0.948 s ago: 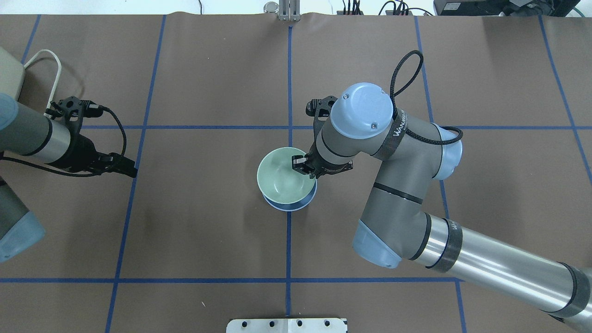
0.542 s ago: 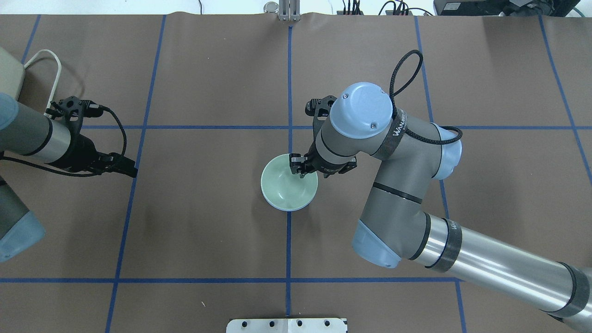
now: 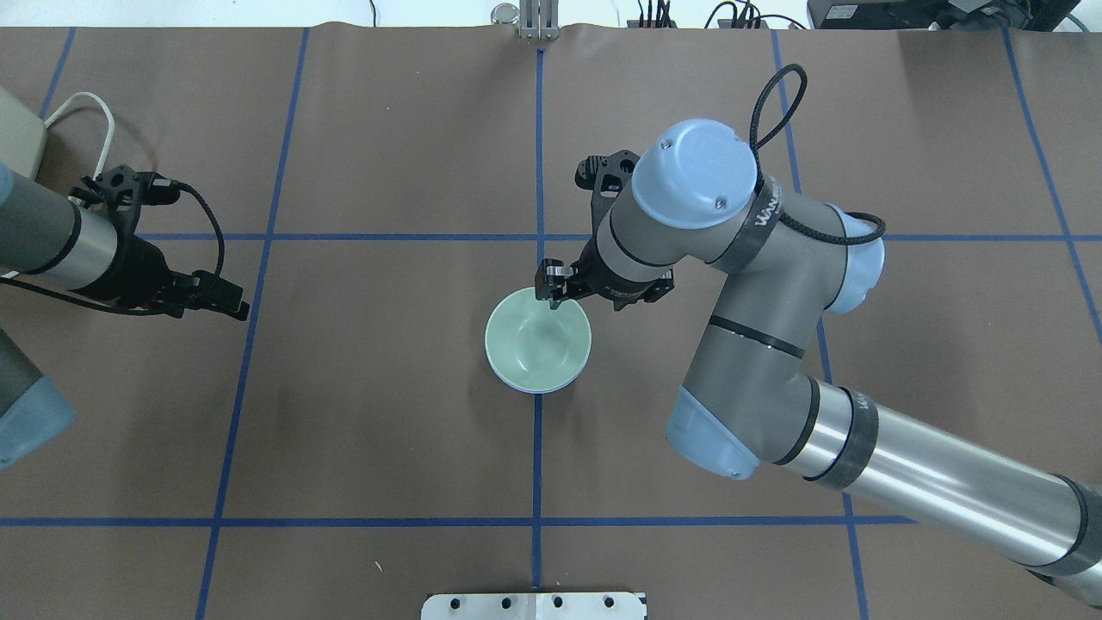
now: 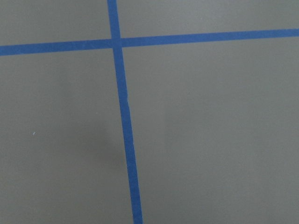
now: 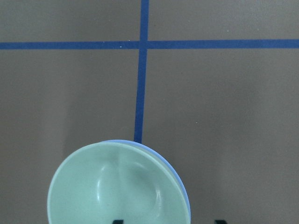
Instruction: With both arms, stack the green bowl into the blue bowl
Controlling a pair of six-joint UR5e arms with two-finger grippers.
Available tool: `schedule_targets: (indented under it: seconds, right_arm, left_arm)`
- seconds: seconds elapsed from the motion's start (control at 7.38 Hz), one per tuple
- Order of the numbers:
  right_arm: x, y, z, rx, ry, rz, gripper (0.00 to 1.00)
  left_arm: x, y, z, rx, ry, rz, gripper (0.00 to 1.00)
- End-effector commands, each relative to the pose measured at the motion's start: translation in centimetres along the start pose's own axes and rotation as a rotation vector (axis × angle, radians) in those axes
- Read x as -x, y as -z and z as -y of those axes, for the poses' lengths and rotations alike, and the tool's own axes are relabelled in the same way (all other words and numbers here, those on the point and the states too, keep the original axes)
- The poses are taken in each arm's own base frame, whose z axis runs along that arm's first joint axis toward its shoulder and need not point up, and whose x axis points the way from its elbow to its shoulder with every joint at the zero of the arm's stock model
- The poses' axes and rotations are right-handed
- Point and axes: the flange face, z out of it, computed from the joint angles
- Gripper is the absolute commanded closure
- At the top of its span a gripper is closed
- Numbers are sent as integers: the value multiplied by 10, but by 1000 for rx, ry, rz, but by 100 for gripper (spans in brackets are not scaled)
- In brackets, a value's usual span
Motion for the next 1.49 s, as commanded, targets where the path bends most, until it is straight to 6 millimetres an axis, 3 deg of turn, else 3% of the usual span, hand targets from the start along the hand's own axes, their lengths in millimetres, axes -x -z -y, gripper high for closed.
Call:
schedule_targets:
  seconds: [0.0, 0.14, 0.27, 0.41, 0.54, 0.68, 0.81, 0.95, 1.08, 1.22, 1.35]
  right_arm:
    - [-60, 48, 43, 14, -80, 33, 0]
    - [-95, 57, 49, -12, -22, 12, 0]
    - [-140, 78, 69, -51, 39, -17, 0]
    - [-183, 95, 60, -67, 99, -40, 0]
    - [-220, 114, 67, -95, 61, -68, 0]
    - [-246, 125, 76, -90, 16, -69, 0]
    - [-257, 140, 84, -66, -18, -29, 0]
    - [-268, 140, 82, -64, -28, -37, 0]
    - [-282, 140, 77, -72, -43, -57, 0]
    - [-319, 134, 69, -61, -88, -93, 0]
    - [-356, 137, 63, -59, -122, -125, 0]
  left_arm:
    - [29, 29, 14, -9, -24, -15, 3]
    - [73, 48, 15, -21, -51, 4, 2]
    - [128, 70, 17, -30, -101, 15, 2]
    - [184, 90, 22, -44, -141, 24, 2]
    - [230, 105, 26, -57, -162, 23, 2]
    - [270, 124, 26, -73, -167, 16, 2]
    - [306, 141, 20, -77, -172, 31, 2]
    - [328, 154, 9, -67, -169, 49, 2]
    - [338, 158, 5, -55, -157, 54, 2]
    - [353, 152, -18, -36, -125, 65, 2]
    - [355, 151, -24, -33, -121, 68, 2]
